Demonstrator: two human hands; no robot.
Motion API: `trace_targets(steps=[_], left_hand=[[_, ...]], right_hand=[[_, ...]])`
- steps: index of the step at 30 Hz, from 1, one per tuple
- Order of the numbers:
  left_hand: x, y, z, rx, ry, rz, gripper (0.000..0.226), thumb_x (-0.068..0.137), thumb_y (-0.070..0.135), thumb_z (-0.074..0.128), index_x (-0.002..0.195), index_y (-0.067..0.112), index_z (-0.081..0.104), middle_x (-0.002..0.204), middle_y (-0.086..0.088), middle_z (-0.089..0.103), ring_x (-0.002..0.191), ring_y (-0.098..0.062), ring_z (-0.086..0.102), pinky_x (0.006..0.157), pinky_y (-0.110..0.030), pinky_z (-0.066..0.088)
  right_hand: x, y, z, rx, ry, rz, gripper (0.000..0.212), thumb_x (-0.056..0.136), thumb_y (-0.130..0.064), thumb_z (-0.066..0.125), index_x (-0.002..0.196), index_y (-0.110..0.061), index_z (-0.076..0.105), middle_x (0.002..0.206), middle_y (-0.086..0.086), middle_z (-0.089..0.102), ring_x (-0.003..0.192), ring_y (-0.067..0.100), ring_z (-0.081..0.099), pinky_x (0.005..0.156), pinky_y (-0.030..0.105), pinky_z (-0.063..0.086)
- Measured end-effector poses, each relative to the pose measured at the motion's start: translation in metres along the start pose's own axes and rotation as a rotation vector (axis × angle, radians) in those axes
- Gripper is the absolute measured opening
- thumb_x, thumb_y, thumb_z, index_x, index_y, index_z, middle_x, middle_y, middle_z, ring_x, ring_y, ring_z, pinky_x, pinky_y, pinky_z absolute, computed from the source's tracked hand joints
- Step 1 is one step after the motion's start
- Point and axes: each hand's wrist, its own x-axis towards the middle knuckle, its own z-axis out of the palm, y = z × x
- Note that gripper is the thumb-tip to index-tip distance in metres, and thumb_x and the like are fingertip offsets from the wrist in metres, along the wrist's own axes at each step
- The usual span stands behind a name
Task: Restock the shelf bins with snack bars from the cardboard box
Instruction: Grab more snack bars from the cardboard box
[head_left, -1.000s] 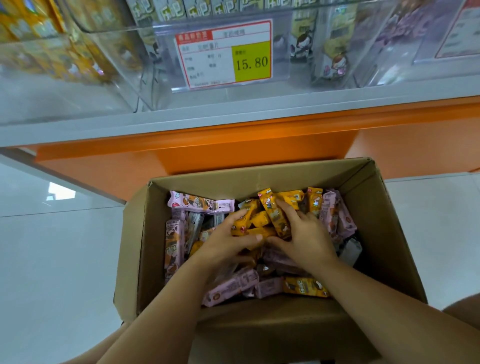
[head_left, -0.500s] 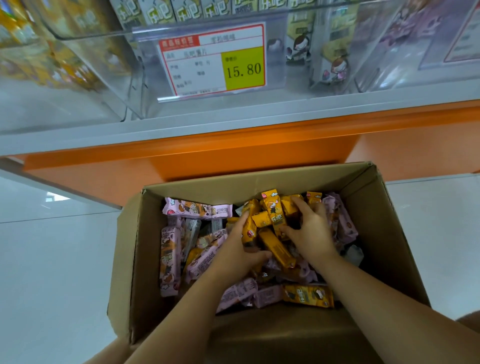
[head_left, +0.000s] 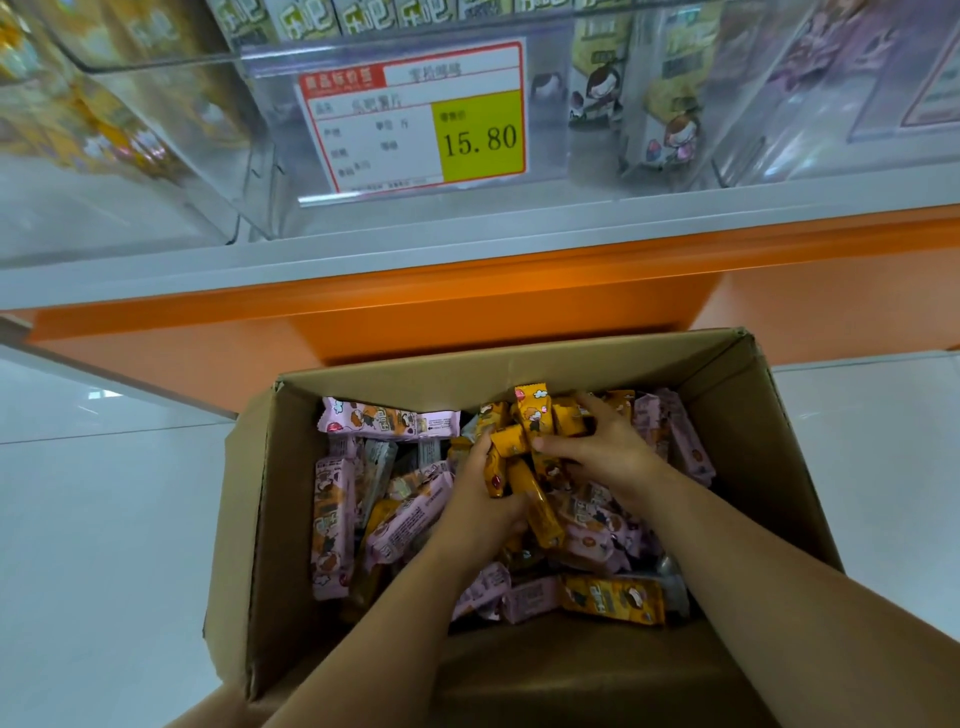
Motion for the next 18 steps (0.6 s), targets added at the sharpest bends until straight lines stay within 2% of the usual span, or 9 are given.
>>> trace_targets(steps=[1, 3, 6, 8, 11, 12, 15, 18], left_hand=[[0.000, -0.001, 0.000, 0.011, 0.010, 0.012, 0.054, 0.091, -0.001, 0.056, 0.111, 0.047, 0.044, 0.106, 0.012, 0.061, 0.095, -0.005, 0.062, 0.067, -0.022, 0.056], [0.002, -0.002, 0.000, 0.029, 0.030, 0.030, 0.056, 0.091, 0.000, 0.057, 0.110, 0.052, 0.043, 0.112, 0.007, 0.062, 0.103, -0.011, 0.062, 0.073, -0.027, 0.058], [0.005, -0.004, 0.000, 0.031, 0.069, 0.034, 0.059, 0.091, 0.004, 0.059, 0.128, 0.047, 0.042, 0.123, -0.003, 0.059, 0.112, -0.020, 0.060, 0.081, -0.041, 0.058], [0.007, -0.007, 0.000, 0.025, 0.096, 0.031, 0.068, 0.089, 0.010, 0.063, 0.139, 0.046, 0.034, 0.130, -0.008, 0.052, 0.113, -0.023, 0.059, 0.080, -0.042, 0.059], [0.009, -0.011, -0.001, 0.011, 0.130, 0.024, 0.072, 0.089, 0.013, 0.064, 0.143, 0.047, 0.029, 0.135, -0.008, 0.047, 0.115, -0.024, 0.058, 0.081, -0.042, 0.058], [0.009, -0.011, -0.001, 0.003, 0.134, 0.021, 0.073, 0.090, 0.013, 0.063, 0.144, 0.045, 0.027, 0.136, -0.007, 0.046, 0.115, -0.023, 0.057, 0.083, -0.042, 0.058], [0.010, -0.012, -0.002, -0.027, 0.138, 0.021, 0.074, 0.091, 0.013, 0.062, 0.147, 0.041, 0.023, 0.138, -0.002, 0.045, 0.118, -0.020, 0.055, 0.091, -0.043, 0.054], [0.008, -0.008, 0.000, -0.058, 0.147, 0.020, 0.070, 0.092, 0.013, 0.060, 0.147, 0.039, 0.024, 0.137, 0.003, 0.044, 0.119, -0.017, 0.054, 0.097, -0.043, 0.050]], right_hand=[[0.001, 0.000, 0.000, 0.000, -0.010, 0.006, 0.066, 0.076, -0.009, 0.077, 0.132, -0.022, 0.044, 0.107, -0.005, 0.061, 0.103, 0.015, 0.059, 0.088, 0.033, 0.051], [0.005, 0.004, 0.002, 0.006, -0.002, 0.008, 0.076, 0.072, -0.011, 0.080, 0.137, -0.018, 0.042, 0.118, 0.001, 0.062, 0.112, 0.020, 0.059, 0.096, 0.041, 0.049], [0.008, 0.009, 0.005, 0.065, 0.037, 0.005, 0.079, 0.070, -0.010, 0.081, 0.137, -0.017, 0.040, 0.123, 0.004, 0.060, 0.114, 0.022, 0.058, 0.100, 0.045, 0.047], [0.009, 0.011, 0.005, 0.090, 0.051, 0.000, 0.070, 0.072, -0.007, 0.079, 0.132, -0.018, 0.045, 0.118, 0.004, 0.061, 0.108, 0.020, 0.060, 0.096, 0.040, 0.050], [0.009, 0.008, 0.003, 0.098, 0.038, -0.017, 0.051, 0.076, -0.005, 0.076, 0.120, -0.018, 0.054, 0.105, 0.002, 0.066, 0.092, 0.013, 0.065, 0.076, 0.026, 0.056], [0.009, 0.008, 0.002, 0.082, 0.032, -0.024, 0.049, 0.076, -0.006, 0.076, 0.118, -0.019, 0.055, 0.104, 0.002, 0.067, 0.091, 0.013, 0.066, 0.075, 0.025, 0.056], [0.008, 0.009, 0.004, -0.056, 0.053, -0.070, 0.060, 0.072, -0.015, 0.081, 0.127, -0.020, 0.055, 0.121, 0.006, 0.062, 0.109, 0.021, 0.061, 0.093, 0.037, 0.052], [0.006, 0.008, 0.004, -0.130, 0.068, -0.109, 0.067, 0.074, -0.018, 0.080, 0.134, -0.016, 0.050, 0.127, 0.005, 0.059, 0.117, 0.021, 0.056, 0.100, 0.038, 0.048]])
